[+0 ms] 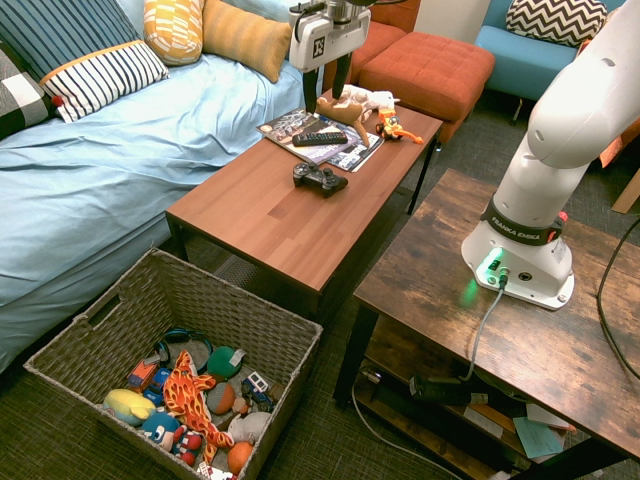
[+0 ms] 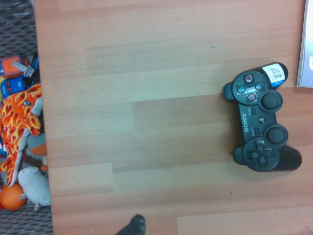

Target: Put the gamepad in the basket

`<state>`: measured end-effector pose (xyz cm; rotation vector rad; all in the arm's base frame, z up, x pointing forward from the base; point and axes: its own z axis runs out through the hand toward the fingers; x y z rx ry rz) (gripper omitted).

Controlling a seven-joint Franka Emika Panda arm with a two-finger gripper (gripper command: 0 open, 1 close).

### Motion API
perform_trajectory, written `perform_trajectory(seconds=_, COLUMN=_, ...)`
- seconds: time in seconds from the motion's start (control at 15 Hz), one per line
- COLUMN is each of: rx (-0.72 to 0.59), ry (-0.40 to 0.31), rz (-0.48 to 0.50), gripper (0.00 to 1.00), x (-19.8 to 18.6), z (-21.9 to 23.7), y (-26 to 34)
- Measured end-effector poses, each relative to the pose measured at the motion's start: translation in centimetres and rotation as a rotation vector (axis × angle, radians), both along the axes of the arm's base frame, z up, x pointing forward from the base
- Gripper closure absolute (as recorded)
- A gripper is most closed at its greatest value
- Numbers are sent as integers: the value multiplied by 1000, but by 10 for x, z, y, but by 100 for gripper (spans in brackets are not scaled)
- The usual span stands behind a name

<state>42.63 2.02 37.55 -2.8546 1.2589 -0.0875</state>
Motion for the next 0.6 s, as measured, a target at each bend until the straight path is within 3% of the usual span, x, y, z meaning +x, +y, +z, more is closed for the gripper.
perform_trajectory(seconds=0.33, rx=-21, ry=20, rz=-8, gripper=0, x=4, z=-13, y=-11)
perform_trajectory(seconds=0.6, rx=-26, ry=14, rz=-17, gripper=0, x=18, z=-54, y=-34)
